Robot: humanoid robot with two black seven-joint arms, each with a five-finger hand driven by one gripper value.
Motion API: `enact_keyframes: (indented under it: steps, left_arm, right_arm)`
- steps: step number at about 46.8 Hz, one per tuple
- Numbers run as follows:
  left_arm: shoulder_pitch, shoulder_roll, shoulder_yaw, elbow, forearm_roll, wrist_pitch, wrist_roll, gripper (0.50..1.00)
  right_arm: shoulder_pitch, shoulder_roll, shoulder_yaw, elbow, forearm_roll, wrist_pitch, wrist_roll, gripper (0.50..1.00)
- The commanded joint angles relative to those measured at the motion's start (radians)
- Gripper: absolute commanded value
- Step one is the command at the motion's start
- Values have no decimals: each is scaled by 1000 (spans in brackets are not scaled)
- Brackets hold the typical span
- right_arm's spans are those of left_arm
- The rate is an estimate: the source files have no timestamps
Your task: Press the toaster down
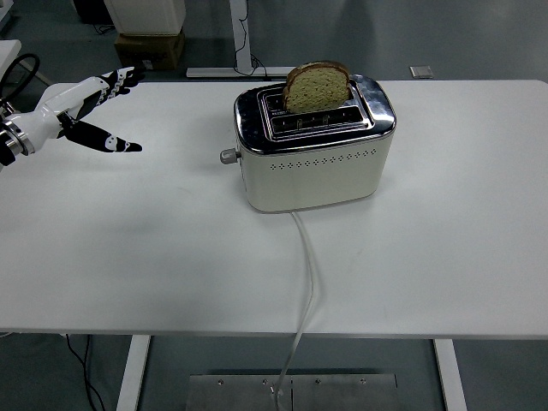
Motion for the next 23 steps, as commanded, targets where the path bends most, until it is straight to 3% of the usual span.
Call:
enact_keyframes:
  steps: [1, 9, 23]
  left_arm:
    - [-12, 0, 0, 6, -55, 5, 0, 1000]
    - [-15, -23, -2, 57, -179, 12, 0, 1000]
    - [-10, -168, -2, 230, -529, 12, 0, 1000]
  right_arm:
    - [0, 0, 0, 0, 0, 0, 0, 1000]
    - [0, 0, 0, 0, 0, 0, 0, 1000]
    - [0, 0, 0, 0, 0, 0, 0, 1000]
